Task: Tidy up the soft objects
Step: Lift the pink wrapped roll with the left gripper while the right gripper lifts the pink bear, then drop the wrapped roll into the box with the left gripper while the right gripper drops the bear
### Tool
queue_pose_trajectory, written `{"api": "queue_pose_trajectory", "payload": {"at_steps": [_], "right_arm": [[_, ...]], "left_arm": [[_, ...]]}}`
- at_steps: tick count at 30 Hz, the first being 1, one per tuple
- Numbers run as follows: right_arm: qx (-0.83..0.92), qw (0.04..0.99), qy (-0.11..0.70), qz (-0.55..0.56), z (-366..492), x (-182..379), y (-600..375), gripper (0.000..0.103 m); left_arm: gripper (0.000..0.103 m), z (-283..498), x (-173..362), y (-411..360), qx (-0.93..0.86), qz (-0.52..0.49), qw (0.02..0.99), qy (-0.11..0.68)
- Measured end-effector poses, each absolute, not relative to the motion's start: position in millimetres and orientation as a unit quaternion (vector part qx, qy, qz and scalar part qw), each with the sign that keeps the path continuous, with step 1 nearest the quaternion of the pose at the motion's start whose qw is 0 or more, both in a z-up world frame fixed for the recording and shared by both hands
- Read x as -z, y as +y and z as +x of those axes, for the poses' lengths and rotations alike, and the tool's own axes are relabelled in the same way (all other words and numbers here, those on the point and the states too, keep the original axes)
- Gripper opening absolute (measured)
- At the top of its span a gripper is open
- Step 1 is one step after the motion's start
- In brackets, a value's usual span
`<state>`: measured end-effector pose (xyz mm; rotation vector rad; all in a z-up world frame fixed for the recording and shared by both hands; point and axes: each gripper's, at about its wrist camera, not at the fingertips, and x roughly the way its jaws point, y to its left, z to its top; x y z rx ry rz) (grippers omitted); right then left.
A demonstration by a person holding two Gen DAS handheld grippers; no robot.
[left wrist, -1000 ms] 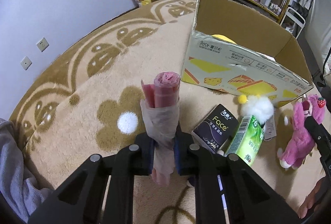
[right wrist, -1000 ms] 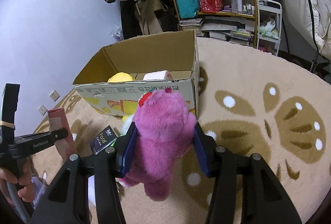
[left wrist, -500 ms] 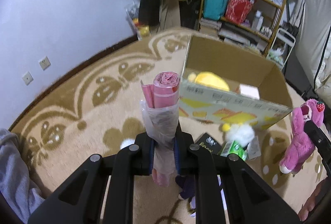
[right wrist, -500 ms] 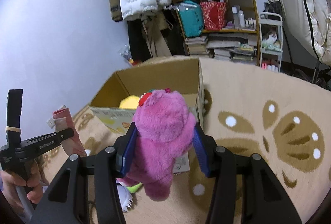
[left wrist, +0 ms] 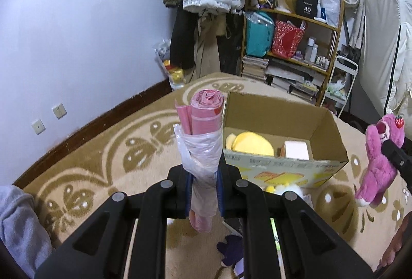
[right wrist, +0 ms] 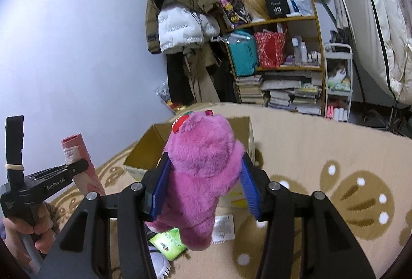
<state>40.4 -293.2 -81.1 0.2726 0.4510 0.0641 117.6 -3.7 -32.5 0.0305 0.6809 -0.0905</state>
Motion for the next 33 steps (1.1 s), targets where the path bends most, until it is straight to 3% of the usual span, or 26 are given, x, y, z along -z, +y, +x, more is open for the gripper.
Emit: {"api": "queue_pose_trajectory", "payload": {"at_steps": [15,33], "right_arm": [[-0.044,0.975,0.182,0.118,72,53,-293,0.054],[-0.031,0.979,0.171,0.105,122,59,-320,0.055]], "left_arm": [[0.014,136,-11,-27,0.049,0.041,0.96,0.274],[0.014,189,2,-66,0.074,0.058,0.962,0.256]]}}
